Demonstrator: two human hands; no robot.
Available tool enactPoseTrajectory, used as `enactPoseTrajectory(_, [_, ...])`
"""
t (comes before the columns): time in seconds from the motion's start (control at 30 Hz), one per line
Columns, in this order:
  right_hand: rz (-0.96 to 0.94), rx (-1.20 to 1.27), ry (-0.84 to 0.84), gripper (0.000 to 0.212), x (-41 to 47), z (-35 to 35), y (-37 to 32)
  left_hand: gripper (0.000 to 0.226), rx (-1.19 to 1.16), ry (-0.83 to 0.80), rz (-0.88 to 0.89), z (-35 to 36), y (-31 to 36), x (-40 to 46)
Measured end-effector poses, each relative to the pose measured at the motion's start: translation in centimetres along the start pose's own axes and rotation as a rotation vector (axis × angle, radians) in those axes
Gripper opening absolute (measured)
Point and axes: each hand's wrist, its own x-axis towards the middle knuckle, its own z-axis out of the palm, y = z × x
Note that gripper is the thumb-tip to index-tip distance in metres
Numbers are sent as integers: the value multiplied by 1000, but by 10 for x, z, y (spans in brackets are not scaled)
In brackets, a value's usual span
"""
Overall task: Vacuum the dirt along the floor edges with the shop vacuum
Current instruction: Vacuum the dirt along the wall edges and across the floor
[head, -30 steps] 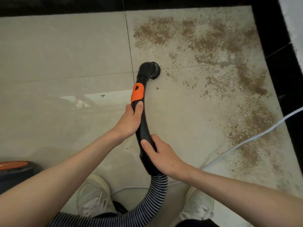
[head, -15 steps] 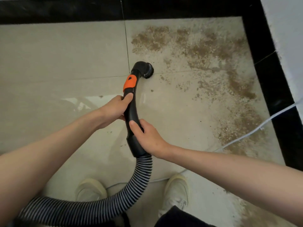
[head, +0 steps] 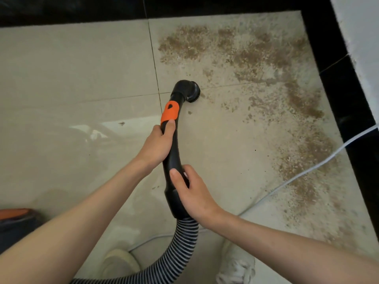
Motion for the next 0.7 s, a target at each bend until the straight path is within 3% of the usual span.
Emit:
enactPoseTrajectory(0.13, [-28,-43,46,17,-12,4,8,44,28,-13,-11,4,-6,-10])
enactPoseTrajectory(0.47, [-106,-41,-106,22,-27,3,25,42,-75,93,-15,6,-33,-33])
enactPoseTrajectory(0.7, [-192,-154,-101,27,32,-10,-8,44,-198,108,-15,-15,-9,11])
